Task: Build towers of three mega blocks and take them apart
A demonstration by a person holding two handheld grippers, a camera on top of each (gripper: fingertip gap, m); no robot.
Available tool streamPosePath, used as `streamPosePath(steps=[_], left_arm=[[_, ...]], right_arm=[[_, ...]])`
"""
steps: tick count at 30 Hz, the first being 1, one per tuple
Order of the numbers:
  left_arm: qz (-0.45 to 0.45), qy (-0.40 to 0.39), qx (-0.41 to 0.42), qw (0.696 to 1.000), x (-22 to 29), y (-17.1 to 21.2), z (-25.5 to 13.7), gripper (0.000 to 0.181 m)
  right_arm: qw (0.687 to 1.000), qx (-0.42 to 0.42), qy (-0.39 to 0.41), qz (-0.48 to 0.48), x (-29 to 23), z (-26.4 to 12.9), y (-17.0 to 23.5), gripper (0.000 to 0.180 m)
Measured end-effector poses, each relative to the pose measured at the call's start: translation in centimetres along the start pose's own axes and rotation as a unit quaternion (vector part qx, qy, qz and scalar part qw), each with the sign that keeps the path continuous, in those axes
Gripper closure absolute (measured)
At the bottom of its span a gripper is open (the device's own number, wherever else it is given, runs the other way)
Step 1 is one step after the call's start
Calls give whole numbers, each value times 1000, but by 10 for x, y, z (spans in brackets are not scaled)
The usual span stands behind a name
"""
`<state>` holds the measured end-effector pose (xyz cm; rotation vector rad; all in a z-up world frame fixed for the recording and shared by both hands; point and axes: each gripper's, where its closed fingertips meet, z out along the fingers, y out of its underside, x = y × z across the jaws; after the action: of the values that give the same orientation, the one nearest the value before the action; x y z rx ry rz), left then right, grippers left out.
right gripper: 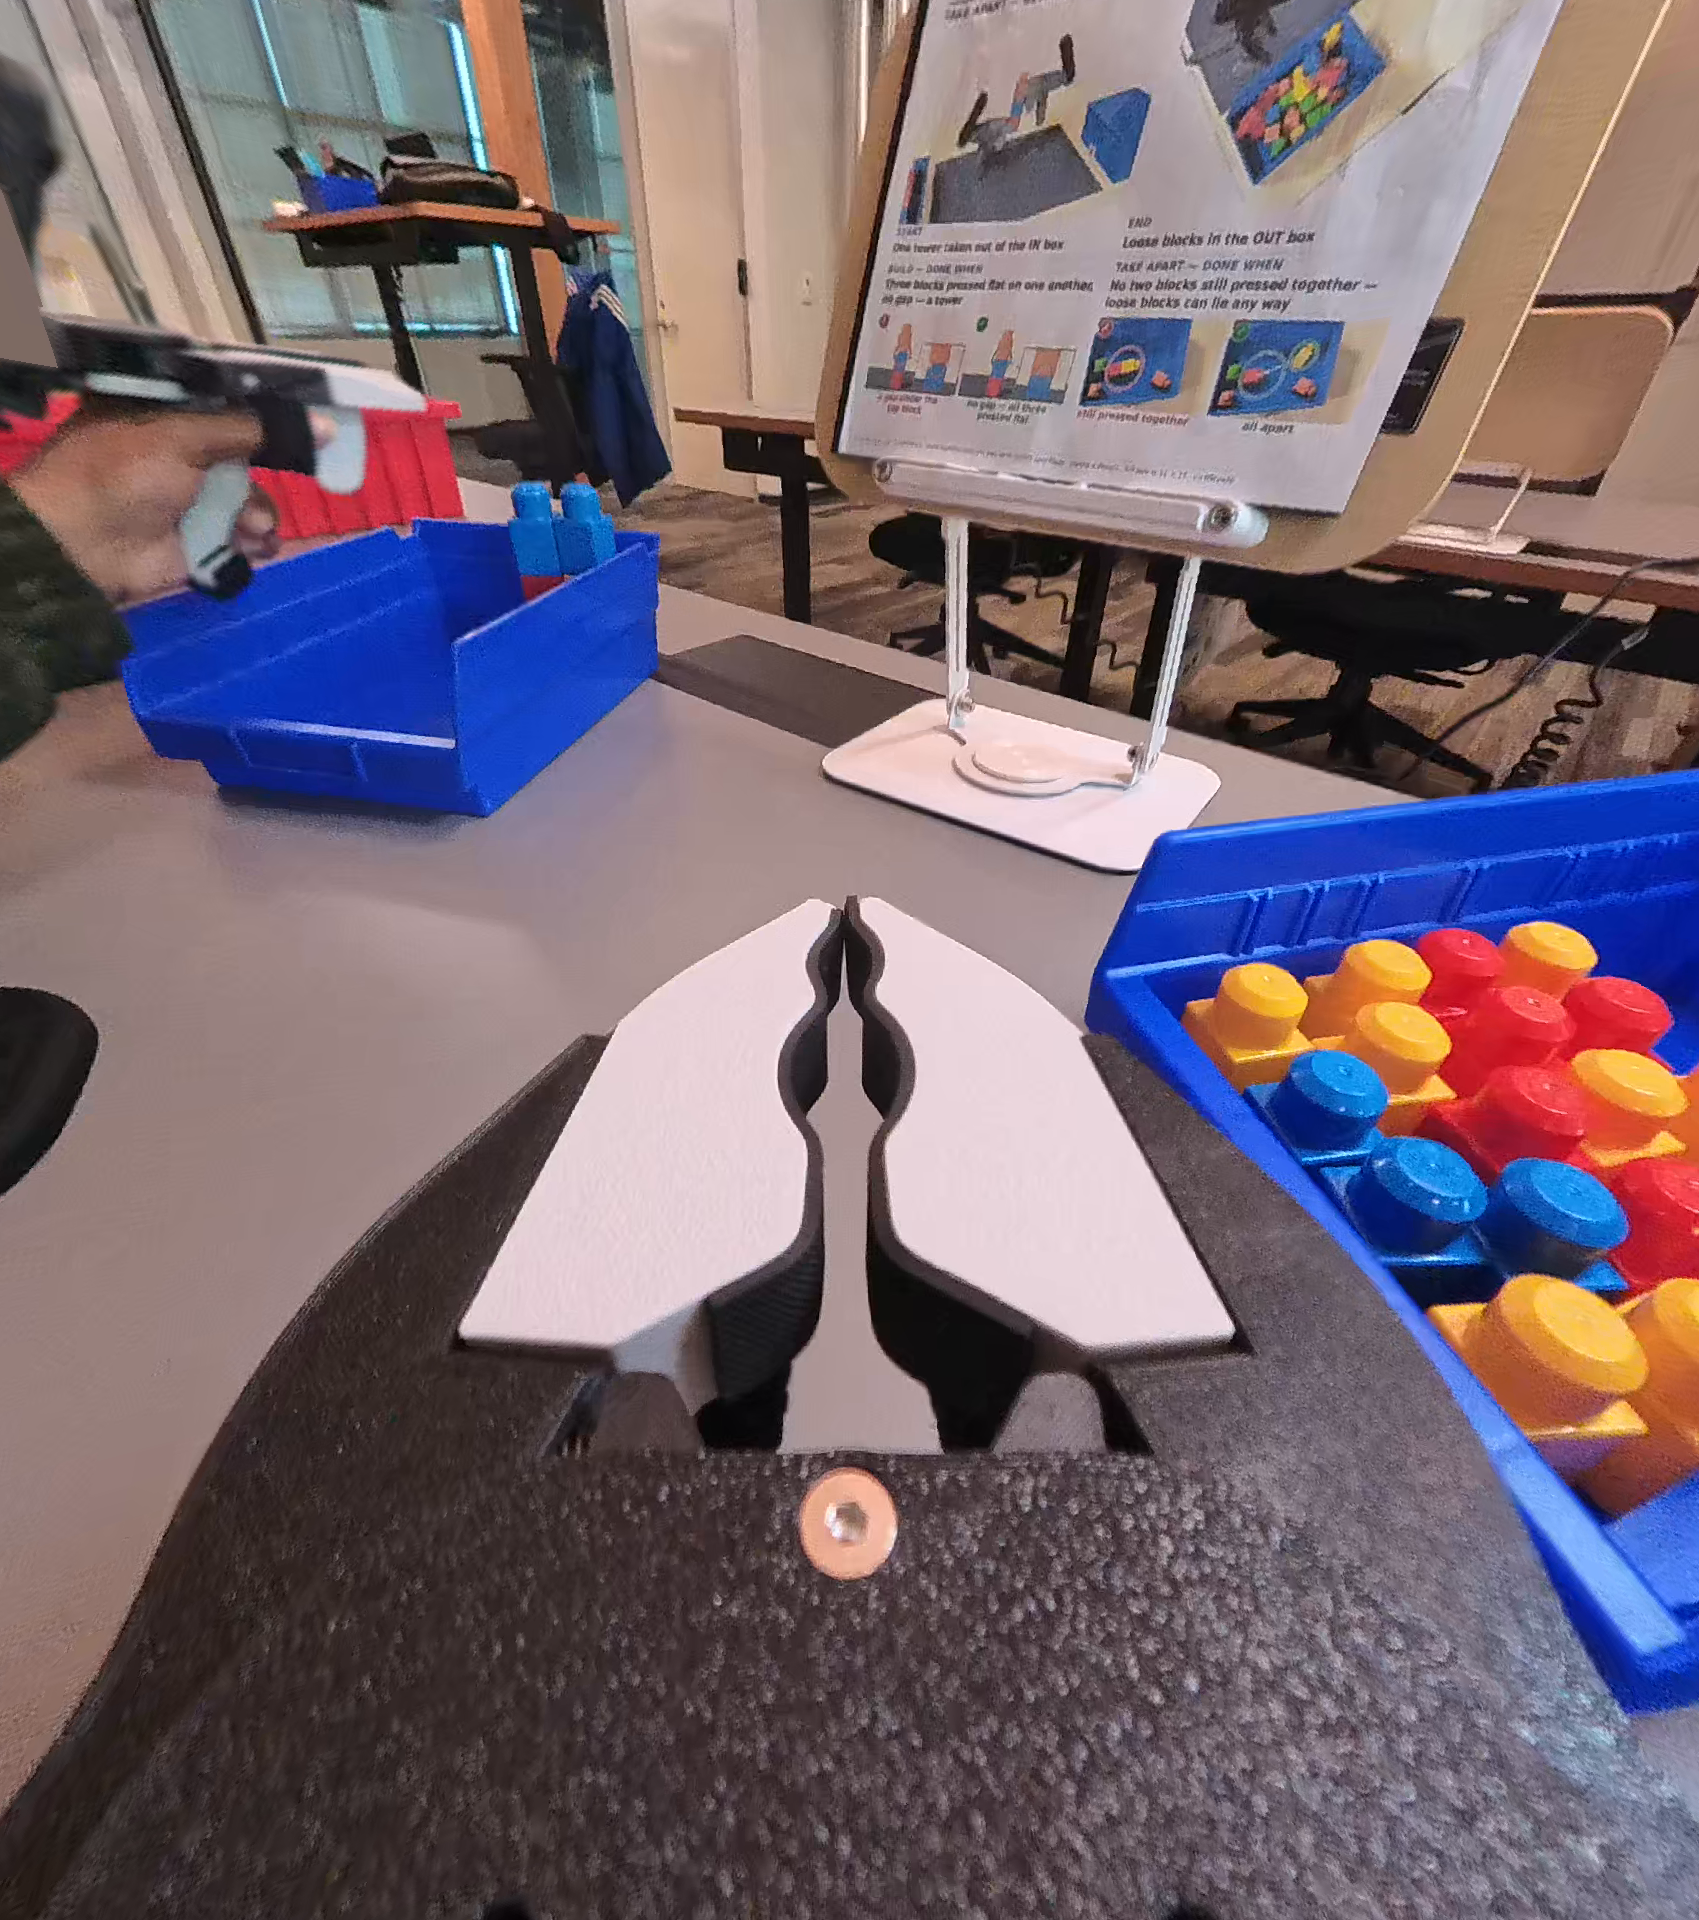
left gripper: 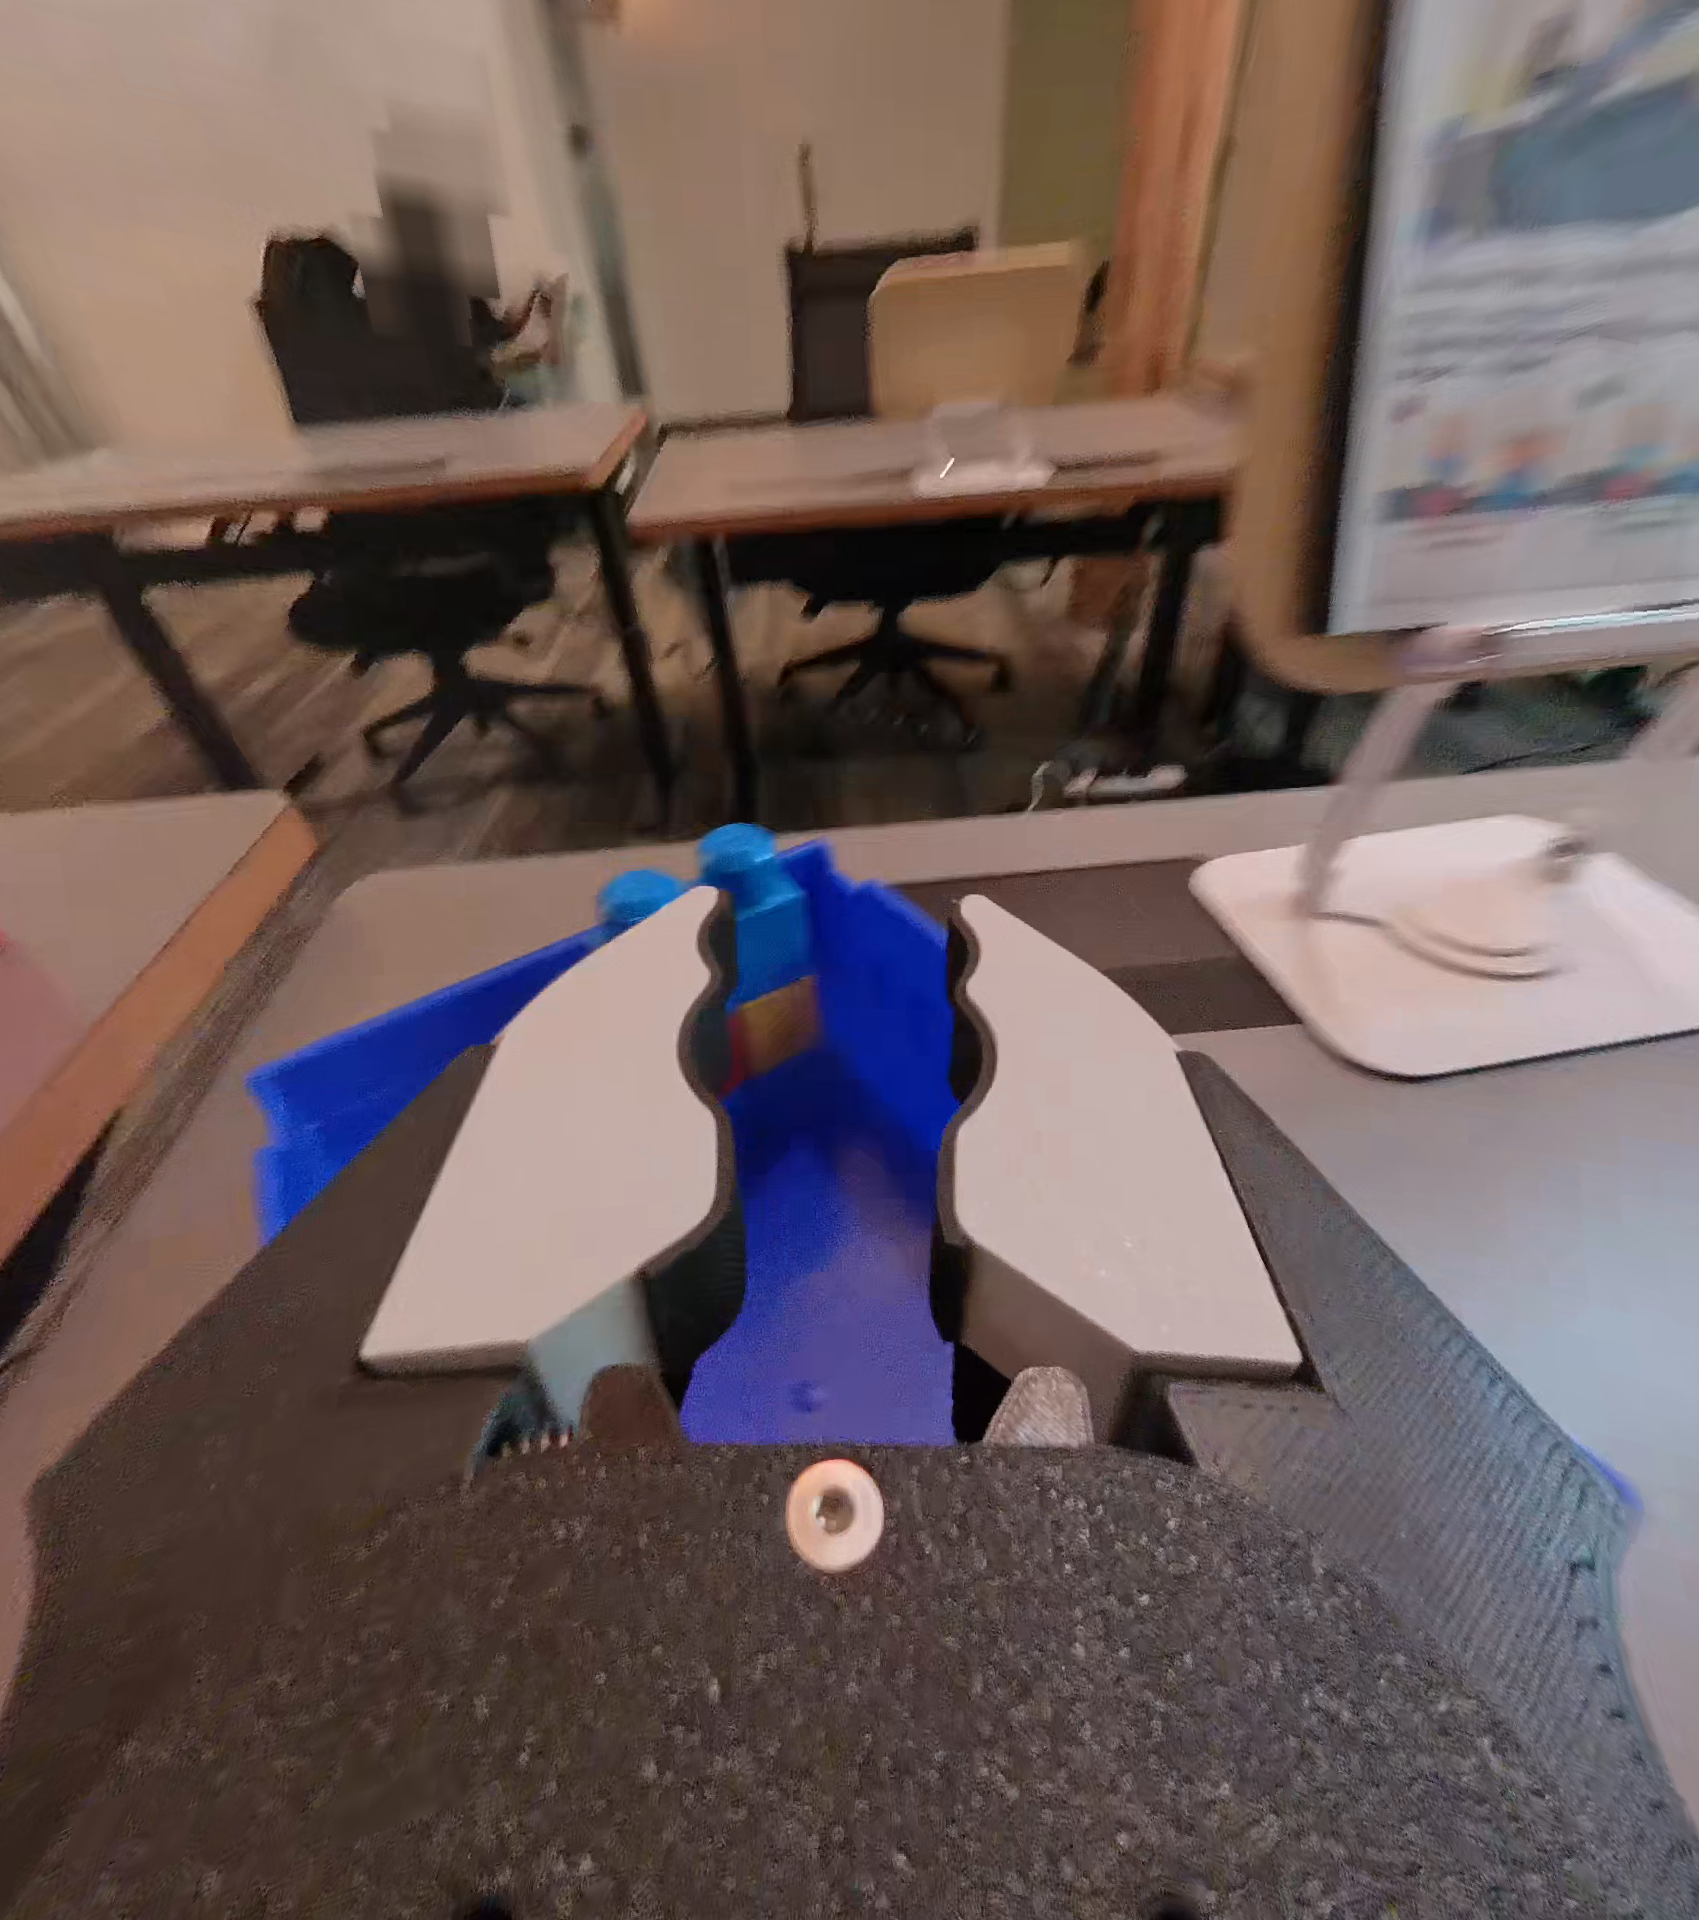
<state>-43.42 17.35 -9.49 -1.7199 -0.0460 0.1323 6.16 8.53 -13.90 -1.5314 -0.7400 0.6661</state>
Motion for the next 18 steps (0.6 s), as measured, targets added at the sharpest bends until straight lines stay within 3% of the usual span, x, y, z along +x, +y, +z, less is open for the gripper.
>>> streamPosePath(steps=[4, 12, 13, 18], left_arm=[[6, -25, -127, 992, -47, 28, 48, 126], [76, 39, -286, 955, -57, 99, 101, 110], [99, 42, -288, 952, -56, 103, 105, 113], [186, 21, -282, 941, -56, 100, 104, 180]], right_arm=[[999, 5, -20, 26, -2, 2, 6, 179], [999, -22, -41, -12, -12, 7, 23, 179], [999, -23, -43, -20, -13, 7, 25, 179], [997, -38, -50, -44, -16, 8, 32, 179]])
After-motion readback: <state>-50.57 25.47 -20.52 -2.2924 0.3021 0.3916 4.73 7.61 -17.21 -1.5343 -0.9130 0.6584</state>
